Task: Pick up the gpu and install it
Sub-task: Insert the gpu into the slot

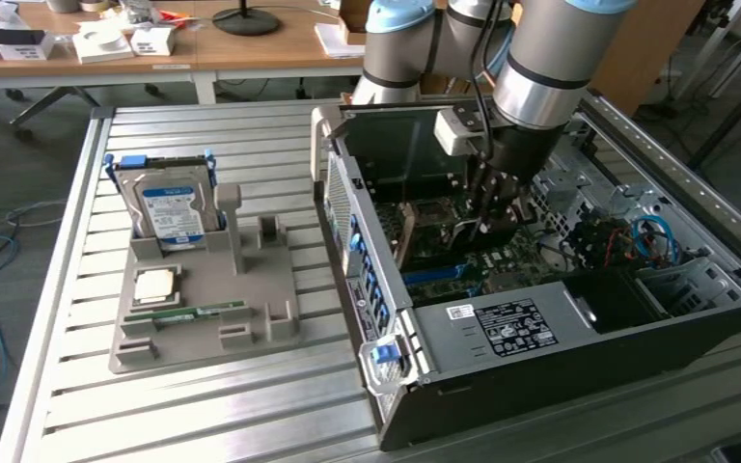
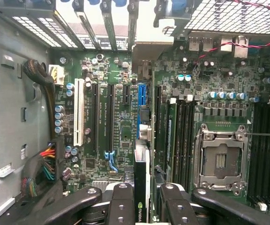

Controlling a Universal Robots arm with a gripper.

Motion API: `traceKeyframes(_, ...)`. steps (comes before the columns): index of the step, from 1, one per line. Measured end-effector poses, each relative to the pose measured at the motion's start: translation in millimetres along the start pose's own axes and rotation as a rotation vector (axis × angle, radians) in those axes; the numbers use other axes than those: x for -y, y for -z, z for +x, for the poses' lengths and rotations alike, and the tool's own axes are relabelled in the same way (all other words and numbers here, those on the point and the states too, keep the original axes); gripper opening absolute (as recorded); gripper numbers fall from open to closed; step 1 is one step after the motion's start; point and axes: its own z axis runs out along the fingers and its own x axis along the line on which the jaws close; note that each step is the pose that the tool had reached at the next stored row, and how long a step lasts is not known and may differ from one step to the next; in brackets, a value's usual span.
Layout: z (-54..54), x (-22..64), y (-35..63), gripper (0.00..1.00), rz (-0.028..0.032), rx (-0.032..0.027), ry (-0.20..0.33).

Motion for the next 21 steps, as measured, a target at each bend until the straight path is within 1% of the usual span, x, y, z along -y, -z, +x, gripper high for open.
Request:
traceKeyframes(7,0.1,-0.1,-1.4,0.26,-0.0002,-0.0004,0.0)
traceKeyframes(11,-0.1,-5.2,-2.4,0.26,0.0004,-0.0003,0.0)
traceKeyframes(13,-0.1,-5.2,-2.5,0.26,0.0003,-0.0004,0.0)
traceKeyframes(18,0.1,-5.8,-6.4,0.26,0.0004,-0.0005,0.0)
traceKeyframes(21,0.1,-8.6,-6.9,0.26,0.0004,-0.0003,0.0)
